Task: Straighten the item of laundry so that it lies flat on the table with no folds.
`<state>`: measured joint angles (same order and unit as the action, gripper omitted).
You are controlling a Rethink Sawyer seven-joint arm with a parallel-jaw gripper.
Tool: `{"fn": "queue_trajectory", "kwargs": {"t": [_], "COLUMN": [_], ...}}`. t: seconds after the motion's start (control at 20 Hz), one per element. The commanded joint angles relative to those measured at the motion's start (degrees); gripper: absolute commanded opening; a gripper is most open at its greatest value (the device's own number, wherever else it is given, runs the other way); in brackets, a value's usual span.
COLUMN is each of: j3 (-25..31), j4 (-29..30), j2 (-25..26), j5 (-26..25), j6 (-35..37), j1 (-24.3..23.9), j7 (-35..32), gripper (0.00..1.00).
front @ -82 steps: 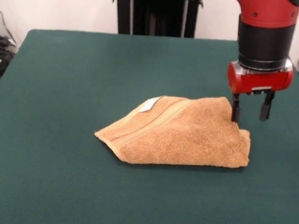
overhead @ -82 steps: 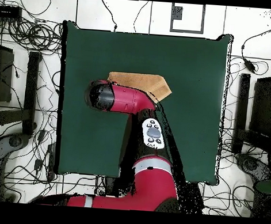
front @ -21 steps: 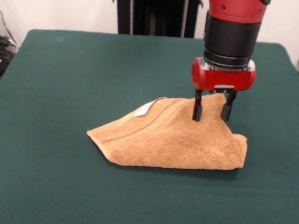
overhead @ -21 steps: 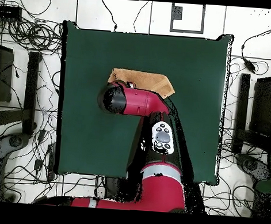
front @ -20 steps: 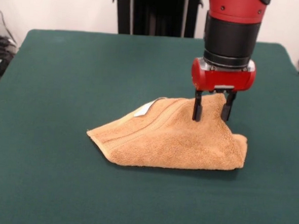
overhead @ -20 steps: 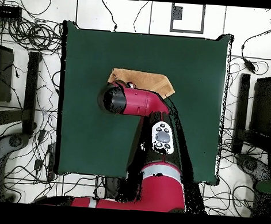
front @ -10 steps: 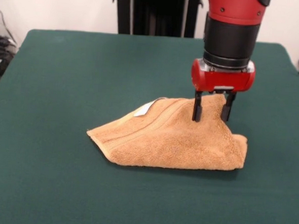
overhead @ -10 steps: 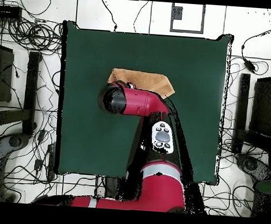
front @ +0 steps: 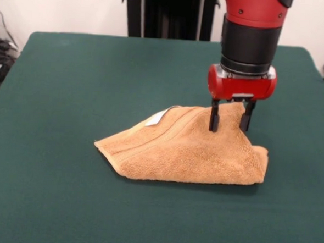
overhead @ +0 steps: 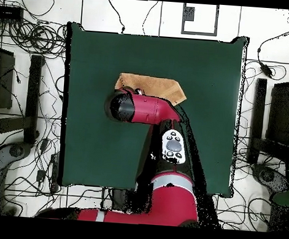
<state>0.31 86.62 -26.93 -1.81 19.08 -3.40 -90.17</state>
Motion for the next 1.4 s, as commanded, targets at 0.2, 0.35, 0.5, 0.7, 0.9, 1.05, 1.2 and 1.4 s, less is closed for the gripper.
{"fn": "queue_trajectory", "kwargs": {"t": [0.2,0.35,0.5,0.7,0.9,1.05,1.2,1.4], "j3": [8.4,9.4,10.8,11.9,13.1,13.1,11.4,10.2], "j4": [5.8,6.8,8.5,9.7,9.4,9.6,9.4,8.5], "j2": [4.6,4.2,3.2,2.5,3.2,3.0,2.4,2.8], "j5": [2.1,2.5,3.2,3.8,3.9,4.2,4.2,3.8], "j6": [-1.3,-1.1,-0.5,-0.3,-0.3,-0.2,1.7,4.2], "j1": [-1.0,-1.2,-1.8,-2.0,-2.7,-2.1,-0.7,-0.2], "j7": [-9.5,-9.8,-10.0,-10.4,-9.8,-10.3,-10.8,-10.1], "gripper": [1.0,1.0,1.0,1.0,1.0,1.0,1.0,1.0]}}
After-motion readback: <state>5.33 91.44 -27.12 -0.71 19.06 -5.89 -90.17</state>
